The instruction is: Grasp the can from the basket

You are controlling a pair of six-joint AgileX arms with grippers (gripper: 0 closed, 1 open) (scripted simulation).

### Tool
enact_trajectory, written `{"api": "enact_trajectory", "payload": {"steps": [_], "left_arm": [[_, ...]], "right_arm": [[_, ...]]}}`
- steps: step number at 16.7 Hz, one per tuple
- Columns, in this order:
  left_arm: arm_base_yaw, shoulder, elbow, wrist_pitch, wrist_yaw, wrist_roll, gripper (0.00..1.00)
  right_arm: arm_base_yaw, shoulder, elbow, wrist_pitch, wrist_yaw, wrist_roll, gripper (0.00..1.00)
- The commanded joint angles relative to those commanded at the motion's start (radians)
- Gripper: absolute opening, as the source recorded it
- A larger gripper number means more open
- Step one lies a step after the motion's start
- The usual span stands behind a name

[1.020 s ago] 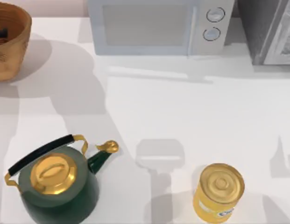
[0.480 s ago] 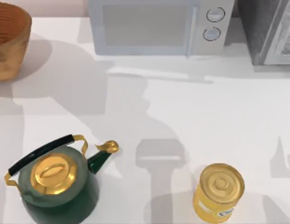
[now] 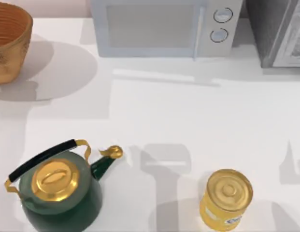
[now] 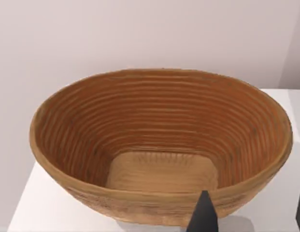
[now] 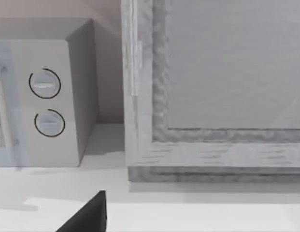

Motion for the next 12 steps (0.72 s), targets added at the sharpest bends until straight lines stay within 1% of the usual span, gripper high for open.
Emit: {"api": "enact_trajectory", "payload": {"steps": [3, 6, 9, 12], "left_arm": [[-0.039, -0.351, -0.315, 0.120, -0.009, -0.022, 0.00], [-0.075, -0.648, -0.584, 0.213, -0.012, -0.043, 0.00], [-0.103, -0.867, -0.791, 0.276, -0.012, -0.062, 0.00], [-0.121, -0.997, -0.920, 0.315, -0.013, -0.078, 0.00]], "right_arm": [[0.000, 0.000, 0.000, 0.000, 0.000, 0.000, 1.00], [0.000, 0.000, 0.000, 0.000, 0.000, 0.000, 1.00], [0.000, 0.000, 0.000, 0.000, 0.000, 0.000, 1.00], [0.000, 0.000, 0.000, 0.000, 0.000, 0.000, 1.00]]}}
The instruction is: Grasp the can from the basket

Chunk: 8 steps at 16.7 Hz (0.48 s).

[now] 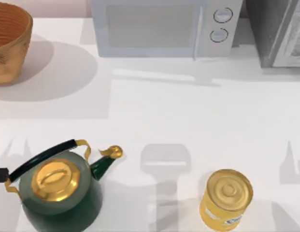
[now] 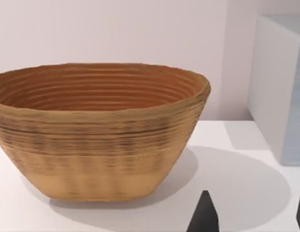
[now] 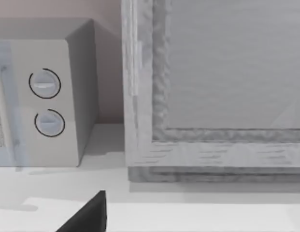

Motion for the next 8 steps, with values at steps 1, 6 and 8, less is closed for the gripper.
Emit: {"api": "enact_trajectory", "payload": {"steps": [1, 6, 8], "left_arm": [[-0.003, -0.023, -0.023, 0.007, 0.000, -0.003, 0.00], [-0.005, -0.035, -0.035, 0.011, 0.000, -0.006, 0.00], [-0.002, -0.031, -0.035, 0.009, -0.001, -0.003, 0.00]], "right_arm": [[0.000, 0.000, 0.000, 0.000, 0.000, 0.000, 1.00], [0.000, 0.000, 0.000, 0.000, 0.000, 0.000, 1.00], [0.000, 0.000, 0.000, 0.000, 0.000, 0.000, 1.00]]}}
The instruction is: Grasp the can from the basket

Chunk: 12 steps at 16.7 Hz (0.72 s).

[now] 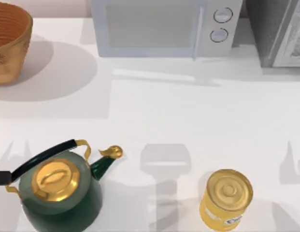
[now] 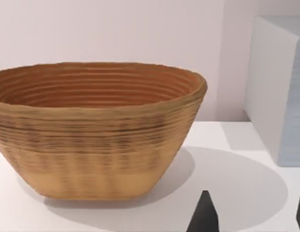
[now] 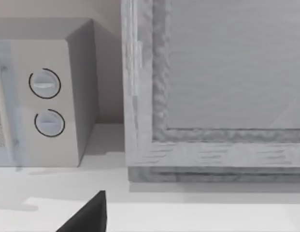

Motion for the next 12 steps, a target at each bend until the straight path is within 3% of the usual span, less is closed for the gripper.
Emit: {"api": "enact_trajectory", "payload": {"steps": [6, 12], "left_arm": [[0.018, 0.150, 0.070, 0.056, 0.069, -0.008, 0.00], [0.001, 0.529, 0.262, 0.240, 0.288, -0.010, 0.00]], "right_arm": [[0.000, 0.000, 0.000, 0.000, 0.000, 0.000, 1.00], [0.000, 0.000, 0.000, 0.000, 0.000, 0.000, 1.00]]}}
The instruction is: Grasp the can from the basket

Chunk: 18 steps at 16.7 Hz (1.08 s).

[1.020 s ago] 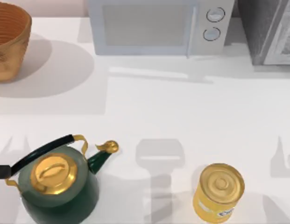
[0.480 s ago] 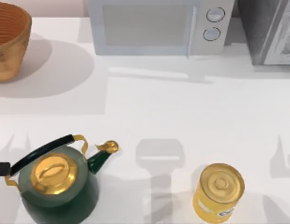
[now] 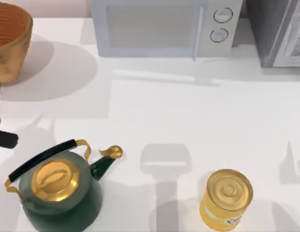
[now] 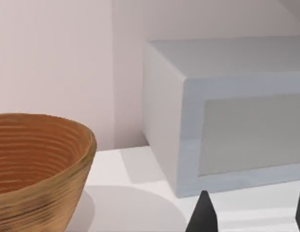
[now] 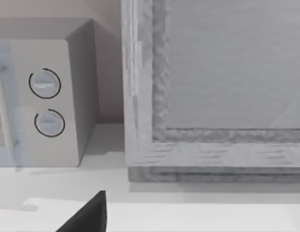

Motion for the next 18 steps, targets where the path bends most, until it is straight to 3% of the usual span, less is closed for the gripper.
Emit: {"api": "enact_trajectory", "payload": {"steps": [12, 18], "left_arm": [[-0.145, 1.098, 0.549, 0.599, 0.627, 0.022, 0.00], [-0.219, 1.617, 0.780, 0.882, 0.879, 0.034, 0.00]], "right_arm": [[0.000, 0.000, 0.000, 0.000, 0.000, 0.000, 1.00], [0.000, 0.000, 0.000, 0.000, 0.000, 0.000, 1.00]]}}
